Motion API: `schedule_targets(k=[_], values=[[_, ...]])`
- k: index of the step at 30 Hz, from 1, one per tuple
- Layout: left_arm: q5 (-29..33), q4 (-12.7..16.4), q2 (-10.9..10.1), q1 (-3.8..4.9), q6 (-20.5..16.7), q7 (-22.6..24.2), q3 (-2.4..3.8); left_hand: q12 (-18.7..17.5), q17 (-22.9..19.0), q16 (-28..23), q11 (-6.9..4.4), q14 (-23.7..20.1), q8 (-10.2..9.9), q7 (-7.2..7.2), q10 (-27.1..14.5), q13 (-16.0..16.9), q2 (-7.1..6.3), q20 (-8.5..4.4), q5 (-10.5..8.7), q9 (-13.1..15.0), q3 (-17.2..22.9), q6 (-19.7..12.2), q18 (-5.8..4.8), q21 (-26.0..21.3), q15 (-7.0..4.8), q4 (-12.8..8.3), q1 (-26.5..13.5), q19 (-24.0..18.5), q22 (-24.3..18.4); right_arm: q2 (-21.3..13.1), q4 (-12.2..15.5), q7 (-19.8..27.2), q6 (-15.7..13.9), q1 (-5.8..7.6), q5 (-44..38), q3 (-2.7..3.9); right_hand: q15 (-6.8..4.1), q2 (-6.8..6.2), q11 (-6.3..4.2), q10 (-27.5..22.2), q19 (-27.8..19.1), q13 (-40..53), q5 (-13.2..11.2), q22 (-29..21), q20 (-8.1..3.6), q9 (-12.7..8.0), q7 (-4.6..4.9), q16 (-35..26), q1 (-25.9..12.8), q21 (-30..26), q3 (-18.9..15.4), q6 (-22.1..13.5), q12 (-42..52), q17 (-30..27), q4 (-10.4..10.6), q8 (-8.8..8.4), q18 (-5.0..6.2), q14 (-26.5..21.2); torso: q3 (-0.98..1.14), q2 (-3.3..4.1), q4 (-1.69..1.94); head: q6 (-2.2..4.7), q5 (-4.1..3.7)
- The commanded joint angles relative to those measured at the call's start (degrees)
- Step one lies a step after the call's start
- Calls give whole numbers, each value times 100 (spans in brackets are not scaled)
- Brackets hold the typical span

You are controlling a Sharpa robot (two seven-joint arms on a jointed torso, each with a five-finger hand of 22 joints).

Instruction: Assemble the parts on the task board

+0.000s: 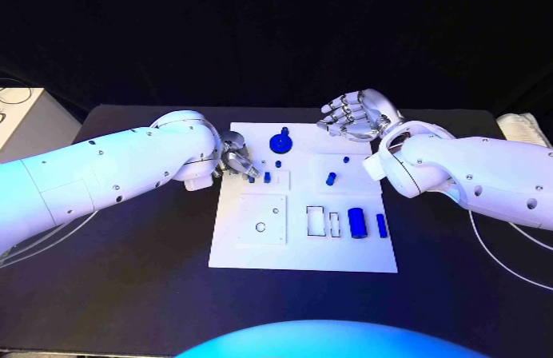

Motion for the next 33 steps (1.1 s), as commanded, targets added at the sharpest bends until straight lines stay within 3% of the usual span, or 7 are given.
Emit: schedule_targets(k=[1,6,7,9,13,28,33], values=[[-49,-3,11,-92,212,-60,-67,-5,1510,25,-40,586,-45,-23,-5,-1,-17,-17,-33,-13,-104,15,-84,-41,-35,45,47,9,-6,1,3,46,75,-3,-18,1,11,-21,19,39,29,-6,27,-5,-1,-10,242,-37,33,4,43,-4,-38,-5,4,-32,75,46,2,-2,-3,-3,6],[-79,-2,-10,-92,184,-63,-67,1,1510,25,-38,586,-89,-18,-7,38,-100,-21,-143,-46,-688,88,-86,-58,-32,425,-59,20,-7,1,3,49,72,-3,-18,1,11,-21,19,39,29,-6,27,-5,-1,-10,242,-37,33,4,43,-4,-38,-5,4,-32,75,46,1,1,-2,0,-1],[-83,-1,-15,-93,177,-63,-67,8,1510,25,-43,586,-104,-26,-3,55,-86,-20,-476,-56,-828,103,-86,-61,-33,546,-48,23,-6,1,3,49,72,-4,-18,1,11,-21,19,39,29,-6,27,-5,-1,-10,242,-37,33,4,43,-4,-38,-5,4,-32,75,46,0,2,-2,0,-2],[-88,0,-24,-93,162,-64,-66,11,1510,25,-39,586,-126,-22,-5,70,-97,-20,-833,-70,-988,118,-88,-62,-32,713,-18,31,1,0,4,51,71,-4,-18,1,11,-23,20,39,29,-6,30,-11,-1,-11,243,-40,30,4,43,-4,-41,-8,4,-33,74,46,0,2,-3,1,-3],[-96,4,-40,-93,132,-65,-65,15,1510,25,-35,586,-152,-18,-4,93,-117,-19,-1185,-84,-1190,136,-87,-69,-31,994,93,35,4,-2,5,52,70,-4,-18,1,11,-23,20,39,29,-6,30,-11,-1,-11,243,-40,30,4,43,-4,-41,-8,4,-33,74,46,3,3,-5,-1,-4],[-55,99,-139,-100,-143,-37,-18,17,1510,25,-29,586,-163,-11,-1,104,-83,-17,-1371,-90,-1327,154,-87,-71,-29,1109,112,41,9,-7,9,54,73,-8,-17,1,11,-23,20,39,29,-6,30,-11,-1,-11,243,-40,30,4,43,-4,-41,-8,4,-33,74,46,2,2,-11,9,-17],[291,178,-208,-102,-465,85,46,-63,1510,25,-20,586,-185,2,-70,-26,-73,-17,-1370,-95,-1347,113,-73,-104,-27,1104,122,-2,-54,-11,10,56,70,-12,-17,1,11,-23,20,39,29,-6,30,-11,-1,-11,243,-40,30,4,43,-4,-41,-8,4,-33,74,46,0,0,-7,23,-35]])
